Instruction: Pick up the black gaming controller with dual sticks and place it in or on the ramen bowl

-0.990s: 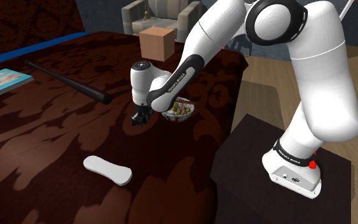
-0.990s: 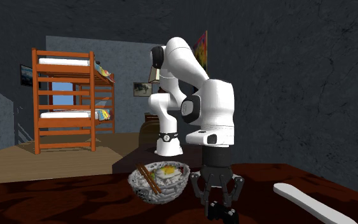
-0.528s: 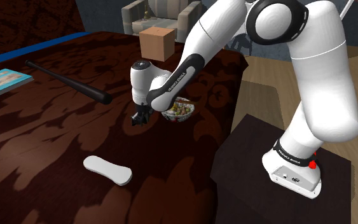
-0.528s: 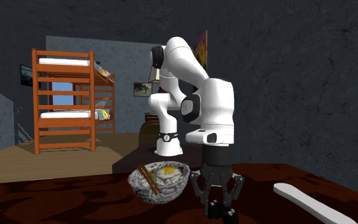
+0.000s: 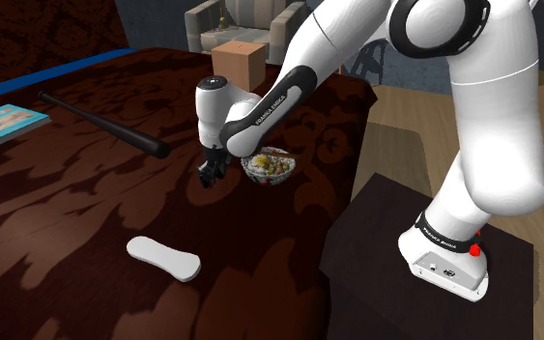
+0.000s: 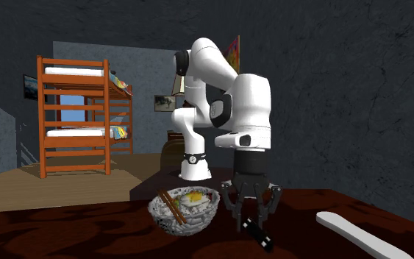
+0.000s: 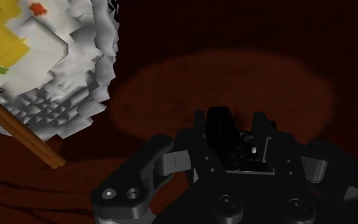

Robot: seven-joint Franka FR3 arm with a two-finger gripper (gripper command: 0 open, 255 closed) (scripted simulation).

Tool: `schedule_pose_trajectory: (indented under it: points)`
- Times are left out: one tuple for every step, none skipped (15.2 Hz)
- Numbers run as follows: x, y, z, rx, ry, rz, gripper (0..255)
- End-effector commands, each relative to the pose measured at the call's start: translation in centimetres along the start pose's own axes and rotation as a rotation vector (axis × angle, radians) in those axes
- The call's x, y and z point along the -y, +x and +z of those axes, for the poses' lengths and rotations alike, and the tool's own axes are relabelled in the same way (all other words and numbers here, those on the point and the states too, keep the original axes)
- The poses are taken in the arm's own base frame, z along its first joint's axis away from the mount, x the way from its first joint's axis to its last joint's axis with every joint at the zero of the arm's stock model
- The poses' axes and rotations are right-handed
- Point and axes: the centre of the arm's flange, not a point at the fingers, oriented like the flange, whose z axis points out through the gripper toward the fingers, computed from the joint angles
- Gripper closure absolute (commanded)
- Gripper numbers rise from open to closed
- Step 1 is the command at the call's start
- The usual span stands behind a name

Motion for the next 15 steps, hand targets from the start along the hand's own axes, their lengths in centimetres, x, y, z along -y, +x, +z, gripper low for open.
schedule_pose_trajectory:
  points:
    - [0.0, 0.2, -1.1, 0.000, 0.000, 0.000, 255]
    - [0.0, 0.3, -1.7, 0.000, 0.000, 0.000, 255]
    - [0.0, 0.4, -2.2, 0.000, 0.000, 0.000, 255]
    - [0.0, 0.5, -2.7, 0.000, 0.000, 0.000, 255]
    - [-0.1, 0.6, -3.2, 0.000, 0.000, 0.000, 255]
    - [-0.1, 0.7, -3.7, 0.000, 0.000, 0.000, 255]
    - [-0.1, 0.7, -4.3, 0.000, 0.000, 0.000, 255]
    - [-0.1, 0.8, -4.8, 0.000, 0.000, 0.000, 255]
    - [-0.1, 0.9, -5.3, 0.000, 0.000, 0.000, 255]
    - [-0.1, 1.0, -5.8, 0.000, 0.000, 0.000, 255]
    - [-0.2, 1.1, -6.3, 0.000, 0.000, 0.000, 255]
    - [-0.2, 1.2, -6.9, 0.000, 0.000, 0.000, 255]
    - [-0.2, 1.3, -7.4, 0.000, 0.000, 0.000, 255]
    - [-0.2, 1.3, -7.9, 0.000, 0.000, 0.000, 255]
    - [-0.2, 1.4, -8.4, 0.000, 0.000, 0.000, 255]
